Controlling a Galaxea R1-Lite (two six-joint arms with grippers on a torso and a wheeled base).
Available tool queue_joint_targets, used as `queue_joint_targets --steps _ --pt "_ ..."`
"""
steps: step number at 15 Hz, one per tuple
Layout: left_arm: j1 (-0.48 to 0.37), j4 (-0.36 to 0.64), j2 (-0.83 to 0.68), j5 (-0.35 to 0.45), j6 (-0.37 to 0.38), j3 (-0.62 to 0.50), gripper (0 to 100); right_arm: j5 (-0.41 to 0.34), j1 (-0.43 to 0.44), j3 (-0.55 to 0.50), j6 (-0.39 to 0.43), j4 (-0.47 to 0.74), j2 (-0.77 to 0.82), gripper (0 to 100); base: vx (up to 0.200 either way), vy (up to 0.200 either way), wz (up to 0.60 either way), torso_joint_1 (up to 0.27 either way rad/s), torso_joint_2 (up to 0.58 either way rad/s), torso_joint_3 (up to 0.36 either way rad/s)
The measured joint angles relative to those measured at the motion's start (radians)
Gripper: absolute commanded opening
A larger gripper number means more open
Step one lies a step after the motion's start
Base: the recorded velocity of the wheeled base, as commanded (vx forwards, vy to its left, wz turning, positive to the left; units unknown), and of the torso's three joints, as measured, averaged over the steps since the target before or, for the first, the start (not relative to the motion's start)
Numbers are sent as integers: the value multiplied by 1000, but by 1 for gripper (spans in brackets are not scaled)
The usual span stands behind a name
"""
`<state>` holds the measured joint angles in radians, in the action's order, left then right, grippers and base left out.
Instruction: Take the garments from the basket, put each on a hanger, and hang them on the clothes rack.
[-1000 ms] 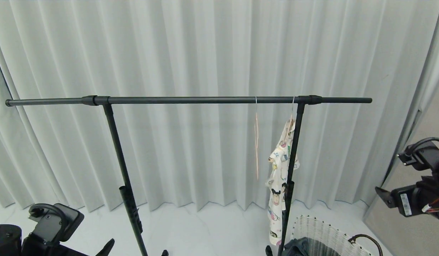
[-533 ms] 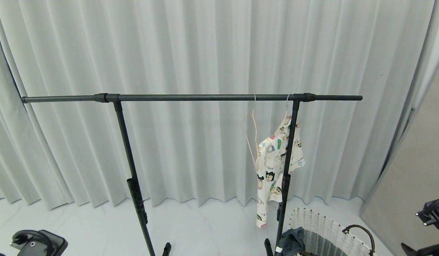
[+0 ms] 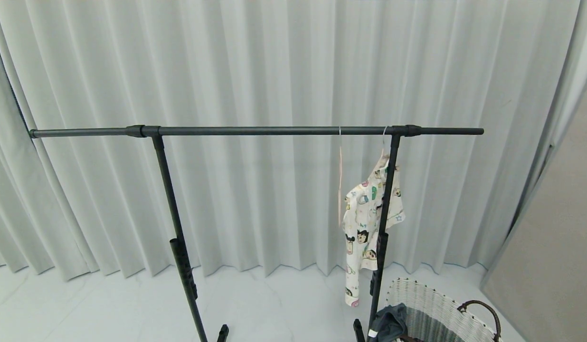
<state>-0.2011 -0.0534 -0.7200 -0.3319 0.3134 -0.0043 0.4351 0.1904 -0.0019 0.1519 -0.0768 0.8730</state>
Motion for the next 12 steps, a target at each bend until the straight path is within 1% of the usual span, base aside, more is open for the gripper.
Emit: queue_joint_targets --steps 2,4,12 --pt "0 0 6 -11 -1 0 100 1 -22 1 -14 21 -63 100 0 0 0 0 0 0" --pt "0 0 9 -23 -1 -1 100 0 -35 2 -15 23 -90 100 0 0 0 -102 205 112" --pt "-5 0 11 -27 -1 0 100 -1 -39 2 -16 24 -95 100 0 0 0 -235 489 247"
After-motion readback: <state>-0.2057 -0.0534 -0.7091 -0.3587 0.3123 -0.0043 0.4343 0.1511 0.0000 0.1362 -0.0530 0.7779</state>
